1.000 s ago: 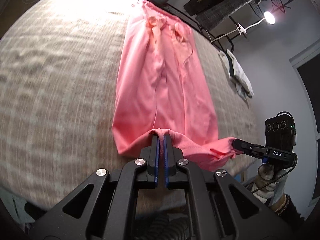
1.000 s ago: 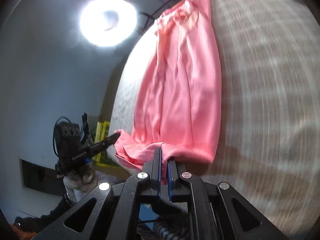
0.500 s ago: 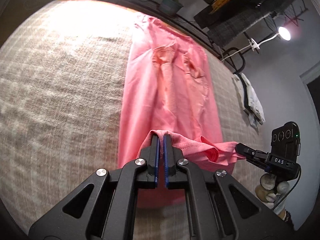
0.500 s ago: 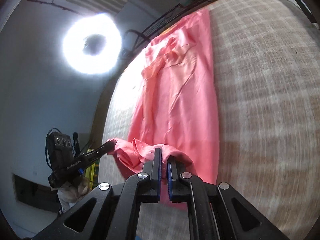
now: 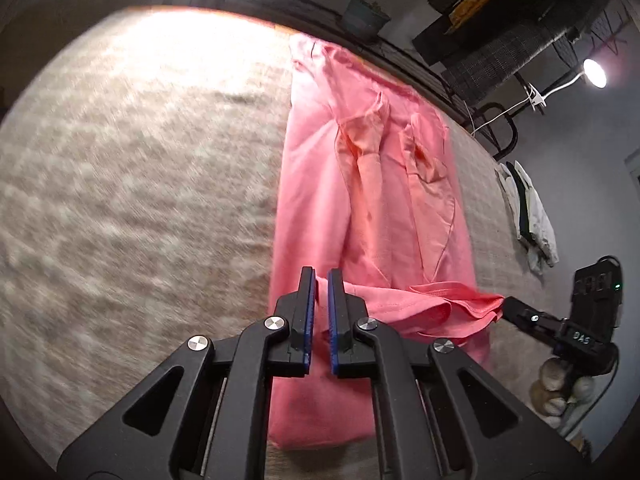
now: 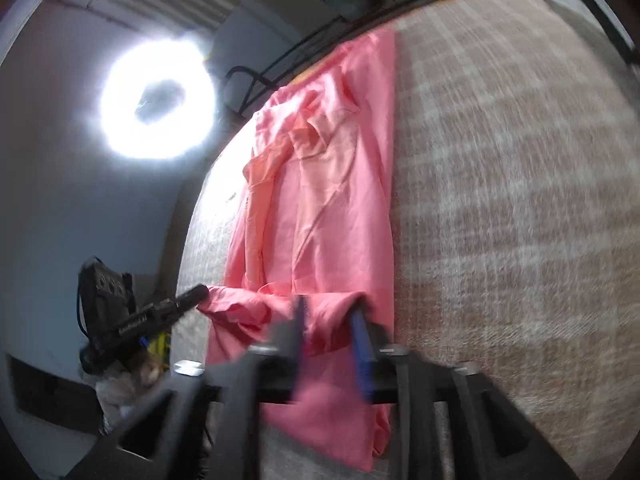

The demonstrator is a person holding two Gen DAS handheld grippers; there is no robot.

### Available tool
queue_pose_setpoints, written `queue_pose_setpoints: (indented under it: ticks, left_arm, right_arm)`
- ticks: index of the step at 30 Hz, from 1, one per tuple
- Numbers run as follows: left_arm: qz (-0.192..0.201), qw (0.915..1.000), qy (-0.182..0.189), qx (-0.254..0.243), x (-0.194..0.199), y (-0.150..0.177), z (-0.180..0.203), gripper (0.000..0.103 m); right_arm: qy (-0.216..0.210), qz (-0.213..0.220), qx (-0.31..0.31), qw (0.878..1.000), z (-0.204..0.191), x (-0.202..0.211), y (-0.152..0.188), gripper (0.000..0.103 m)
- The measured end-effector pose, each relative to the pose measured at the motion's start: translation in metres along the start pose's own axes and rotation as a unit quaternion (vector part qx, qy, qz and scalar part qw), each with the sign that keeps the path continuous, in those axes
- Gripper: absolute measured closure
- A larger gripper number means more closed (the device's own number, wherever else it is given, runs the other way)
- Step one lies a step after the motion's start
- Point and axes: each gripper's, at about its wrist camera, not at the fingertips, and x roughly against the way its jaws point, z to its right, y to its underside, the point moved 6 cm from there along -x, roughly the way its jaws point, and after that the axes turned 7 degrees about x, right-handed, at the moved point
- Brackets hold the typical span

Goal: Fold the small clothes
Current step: 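Pinch the hem with the left gripper while the right gripper pinches beside it, folding upward, then lay the hem fold over the shirt body and open both grippers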

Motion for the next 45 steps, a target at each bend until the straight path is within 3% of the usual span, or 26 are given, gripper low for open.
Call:
queue_pose_setpoints:
  ticks: [3,5,10,14,21,24,27,31,33,34,35,37,42,45]
  left_arm:
    - [0.015,0.9992,0.007,-0.035,0.017,0.005,0.003,0.095]
    - [0.011,0.9981,0.018,-0.059,0.022,0.014,0.007,0.095]
    - [-0.049,0.9929,0.013,-0.107,0.01,0.048,0.011,0.095]
    - [-0.087,0.9901,-0.001,-0.111,-0.013,0.064,0.01,0.095]
    - [-0.083,0.9924,-0.009,-0.09,-0.031,0.049,0.014,0.095]
    - [-0.066,0.9956,-0.001,-0.067,-0.034,0.033,0.017,0.095]
    - [-0.023,0.999,0.001,-0.039,-0.024,0.01,0.015,0.095]
    - [0.026,0.9988,-0.005,-0.041,-0.003,-0.01,0.009,0.095]
    - [0.03,0.9981,-0.014,-0.052,0.0,-0.011,0.005,0.095]
    - [0.026,0.9982,-0.012,-0.052,-0.001,-0.012,0.002,0.087]
    - [0.016,0.9986,-0.006,-0.051,-0.004,-0.01,-0.002,0.07]
    - [0.005,0.9984,-0.004,-0.056,-0.008,-0.006,-0.005,0.056]
    - [0.005,0.9934,-0.028,-0.111,-0.018,0.007,0.004,0.056]
    - [0.02,0.9828,-0.065,-0.172,-0.026,0.011,0.016,0.056]
  right_arm:
    - [0.024,0.013,0.053,0.998,-0.013,0.019,0.001,0.072]
    - [0.015,0.016,0.083,0.996,-0.024,0.027,0.005,0.072]
    - [-0.005,-0.033,0.138,0.99,-0.04,0.018,0.026,0.08]
    - [0.017,-0.083,0.17,0.982,-0.047,-0.011,0.046,0.083]
    - [0.04,-0.11,0.186,0.976,-0.046,-0.041,0.039,0.083]
    - [0.042,-0.098,0.189,0.976,-0.05,-0.054,0.021,0.083]
    - [0.065,-0.042,0.178,0.981,-0.049,-0.051,-0.008,0.081]
    - [0.08,0.022,0.129,0.988,-0.033,-0.026,-0.037,0.075]
    - [0.074,0.029,0.124,0.989,-0.029,-0.018,-0.039,0.074]
    - [0.077,0.031,0.122,0.989,-0.025,-0.013,-0.039,0.072]
    - [0.078,0.03,0.121,0.989,-0.022,-0.01,-0.038,0.065]
    - [0.079,0.027,0.111,0.99,-0.016,-0.006,-0.034,0.061]
    - [0.076,0.017,0.077,0.994,0.004,-0.004,-0.025,0.061]
    - [0.073,0.01,0.064,0.995,0.013,-0.005,-0.02,0.062]
